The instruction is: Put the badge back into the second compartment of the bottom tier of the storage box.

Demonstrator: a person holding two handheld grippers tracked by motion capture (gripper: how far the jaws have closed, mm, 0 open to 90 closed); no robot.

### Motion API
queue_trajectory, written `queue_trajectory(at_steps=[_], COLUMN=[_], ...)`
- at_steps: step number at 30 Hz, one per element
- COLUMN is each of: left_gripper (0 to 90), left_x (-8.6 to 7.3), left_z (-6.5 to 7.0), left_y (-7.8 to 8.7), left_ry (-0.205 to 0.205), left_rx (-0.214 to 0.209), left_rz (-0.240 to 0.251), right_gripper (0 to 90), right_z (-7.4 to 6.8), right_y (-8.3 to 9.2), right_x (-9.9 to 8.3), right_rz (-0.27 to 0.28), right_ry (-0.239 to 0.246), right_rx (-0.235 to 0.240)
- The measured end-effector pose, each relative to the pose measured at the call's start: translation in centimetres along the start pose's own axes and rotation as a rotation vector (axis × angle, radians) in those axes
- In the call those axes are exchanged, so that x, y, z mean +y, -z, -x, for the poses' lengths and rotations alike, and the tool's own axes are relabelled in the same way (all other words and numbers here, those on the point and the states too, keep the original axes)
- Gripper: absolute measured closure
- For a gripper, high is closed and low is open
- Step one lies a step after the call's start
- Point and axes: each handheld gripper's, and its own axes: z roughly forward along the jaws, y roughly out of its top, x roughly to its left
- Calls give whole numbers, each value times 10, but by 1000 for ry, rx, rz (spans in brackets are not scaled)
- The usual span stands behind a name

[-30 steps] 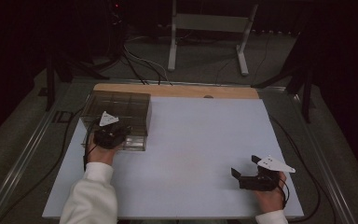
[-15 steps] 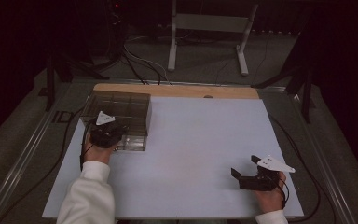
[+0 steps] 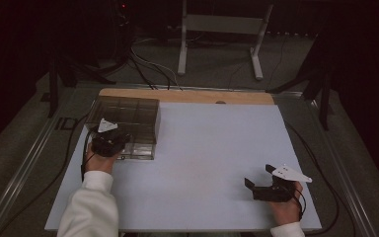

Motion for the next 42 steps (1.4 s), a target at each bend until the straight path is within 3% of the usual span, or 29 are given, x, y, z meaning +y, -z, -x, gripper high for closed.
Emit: queue_trajectory(at_steps=[23,42], left_gripper=[813,812], left_x=[-7,-11], left_z=[-14,-20], left_y=[-6,-15], left_ry=[39,70], left_rx=[37,41], left_rz=[-23,-59], right_gripper=[1,1], right_z=[0,0], right_y=[0,0], right_x=[0,0], right_rz=[-1,-2], right_ry=[-1,0], right_rx=[0,1])
